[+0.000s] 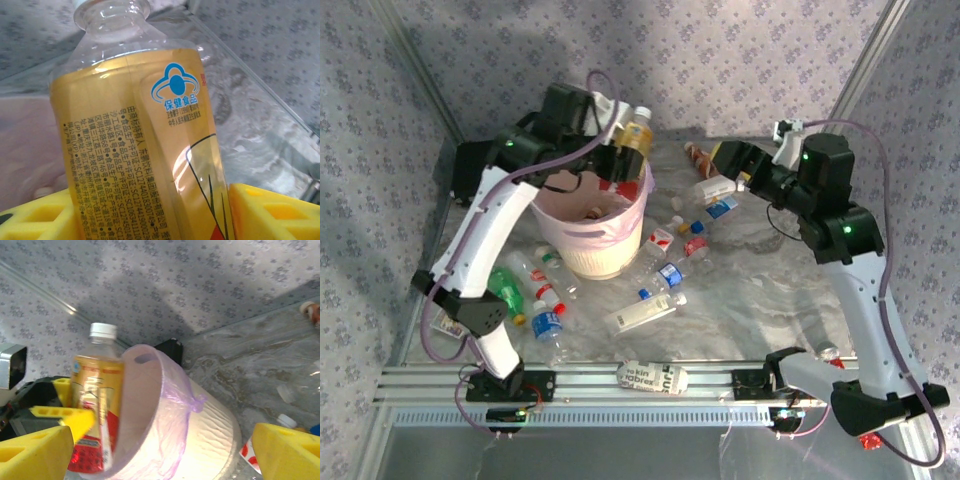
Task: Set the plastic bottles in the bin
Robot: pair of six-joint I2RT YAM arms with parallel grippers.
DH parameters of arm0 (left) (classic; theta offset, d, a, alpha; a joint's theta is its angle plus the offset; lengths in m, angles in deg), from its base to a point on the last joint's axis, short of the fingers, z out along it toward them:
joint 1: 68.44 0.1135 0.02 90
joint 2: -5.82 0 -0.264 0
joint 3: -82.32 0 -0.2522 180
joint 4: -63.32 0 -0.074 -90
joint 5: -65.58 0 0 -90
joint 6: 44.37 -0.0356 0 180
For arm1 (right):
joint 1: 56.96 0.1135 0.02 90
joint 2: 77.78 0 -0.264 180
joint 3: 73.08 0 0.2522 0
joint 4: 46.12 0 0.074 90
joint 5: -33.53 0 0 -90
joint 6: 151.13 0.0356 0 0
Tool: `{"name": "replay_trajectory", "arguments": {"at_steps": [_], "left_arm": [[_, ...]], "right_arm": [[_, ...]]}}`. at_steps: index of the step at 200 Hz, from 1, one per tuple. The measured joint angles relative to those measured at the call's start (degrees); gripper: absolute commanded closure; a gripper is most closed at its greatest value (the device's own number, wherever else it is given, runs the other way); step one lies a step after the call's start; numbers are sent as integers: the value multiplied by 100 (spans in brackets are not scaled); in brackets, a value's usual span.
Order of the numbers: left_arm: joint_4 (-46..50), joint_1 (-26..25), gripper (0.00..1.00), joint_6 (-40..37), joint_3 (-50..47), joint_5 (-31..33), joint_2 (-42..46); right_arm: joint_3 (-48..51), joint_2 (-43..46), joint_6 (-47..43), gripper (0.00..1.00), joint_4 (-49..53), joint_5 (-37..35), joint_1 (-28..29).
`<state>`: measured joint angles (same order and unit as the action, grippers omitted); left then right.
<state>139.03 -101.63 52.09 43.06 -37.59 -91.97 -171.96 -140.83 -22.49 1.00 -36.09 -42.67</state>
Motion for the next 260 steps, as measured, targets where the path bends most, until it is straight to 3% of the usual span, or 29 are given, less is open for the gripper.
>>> {"name": "replay_trajectory", "arguments": {"at_steps": [50, 134, 260], "left_arm": [[-48, 1008, 40, -2, -1115, 146, 828], [-144, 1058, 39, -140, -2166, 264, 603], [-304, 981, 6, -282, -2400, 382, 380]], "right_arm": [[413, 188, -83, 7, 382, -70, -243], [863, 188, -118, 7, 890, -437, -297], [1617, -411, -315, 6, 1038, -973, -581]]}}
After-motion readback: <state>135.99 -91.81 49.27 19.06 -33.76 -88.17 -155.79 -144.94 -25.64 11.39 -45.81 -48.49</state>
